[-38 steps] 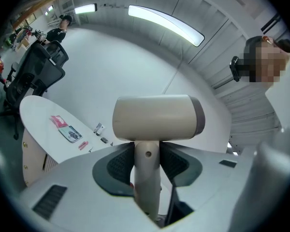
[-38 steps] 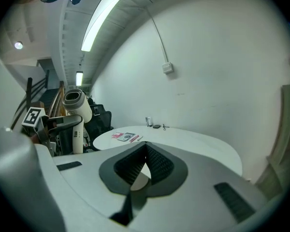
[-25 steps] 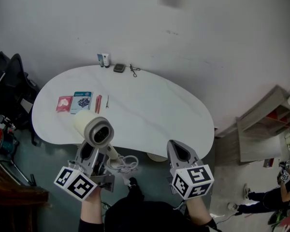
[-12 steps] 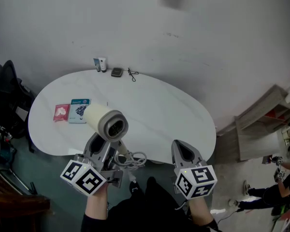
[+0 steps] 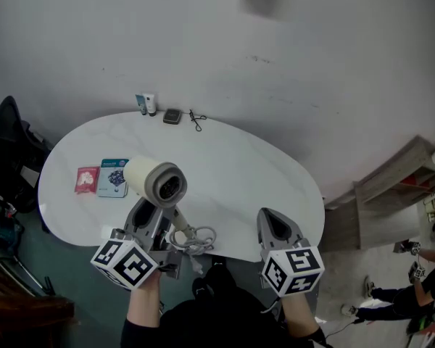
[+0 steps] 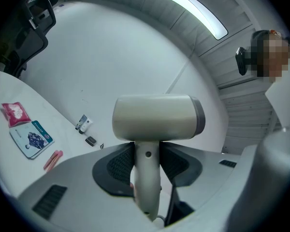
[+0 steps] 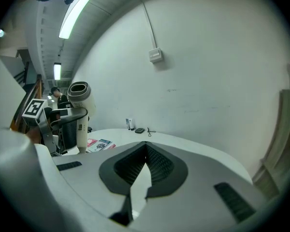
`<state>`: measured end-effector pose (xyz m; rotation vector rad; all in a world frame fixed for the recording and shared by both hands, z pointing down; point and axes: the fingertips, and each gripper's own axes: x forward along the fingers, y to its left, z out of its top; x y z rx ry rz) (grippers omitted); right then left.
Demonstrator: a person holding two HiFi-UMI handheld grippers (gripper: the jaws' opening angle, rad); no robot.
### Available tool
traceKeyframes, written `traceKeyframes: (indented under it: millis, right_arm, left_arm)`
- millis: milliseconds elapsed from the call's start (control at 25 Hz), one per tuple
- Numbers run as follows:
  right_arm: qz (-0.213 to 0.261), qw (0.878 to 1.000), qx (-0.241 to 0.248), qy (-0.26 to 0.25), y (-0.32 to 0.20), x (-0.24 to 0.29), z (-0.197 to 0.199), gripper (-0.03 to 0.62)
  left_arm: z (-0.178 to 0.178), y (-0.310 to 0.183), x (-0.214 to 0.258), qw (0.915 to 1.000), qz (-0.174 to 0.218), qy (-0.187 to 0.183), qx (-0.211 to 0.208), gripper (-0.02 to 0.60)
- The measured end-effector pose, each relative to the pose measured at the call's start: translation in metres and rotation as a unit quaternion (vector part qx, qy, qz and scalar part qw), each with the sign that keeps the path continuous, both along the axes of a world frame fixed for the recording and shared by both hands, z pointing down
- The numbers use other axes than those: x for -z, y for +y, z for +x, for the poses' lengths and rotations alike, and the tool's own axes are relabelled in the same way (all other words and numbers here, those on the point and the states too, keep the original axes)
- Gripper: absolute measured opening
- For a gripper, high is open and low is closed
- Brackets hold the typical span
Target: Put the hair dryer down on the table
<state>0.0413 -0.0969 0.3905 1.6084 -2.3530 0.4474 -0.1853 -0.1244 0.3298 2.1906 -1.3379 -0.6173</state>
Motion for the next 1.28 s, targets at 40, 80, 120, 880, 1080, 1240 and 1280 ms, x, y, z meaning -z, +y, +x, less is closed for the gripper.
traceKeyframes:
  millis: [40, 80, 120, 880, 1080, 1240, 1280]
  right_arm:
    - [-0.001, 1.0, 0.001, 0.0, -0.006, 0.0, 0.002, 0.002]
    - [-0.004, 1.0, 0.001, 0.0, -0.012, -0.002, 0.004, 0.002]
    - [-0.006, 1.0, 0.0, 0.0, -0.017, -0.003, 0.006, 0.002]
    - [-0.048, 0.999, -0.017, 0.002, -0.089, -0.031, 0.043, 0.002]
    - [-0.062, 0.998, -0.018, 0.002, -0.1, -0.04, 0.05, 0.002]
    - [-0.073, 0.997, -0.016, 0.003, -0.108, -0.048, 0.054, 0.002]
    - [-0.075, 0.997, -0.016, 0.003, -0.11, -0.049, 0.055, 0.002]
  left_arm:
    - [0.001, -0.006, -0.002, 1.0, -0.003, -0.007, 0.002, 0.17]
    - [0.002, -0.012, -0.005, 0.9999, -0.006, -0.013, 0.005, 0.17]
    - [0.003, -0.017, -0.007, 0.9997, -0.01, -0.02, 0.007, 0.17]
    - [0.035, -0.105, -0.076, 0.9907, -0.092, -0.101, -0.002, 0.17]
    - [0.048, -0.128, -0.094, 0.986, -0.116, -0.12, -0.002, 0.17]
    - [0.063, -0.142, -0.11, 0.981, -0.14, -0.135, -0.01, 0.17]
    - [0.067, -0.145, -0.115, 0.9795, -0.144, -0.14, -0.013, 0.17]
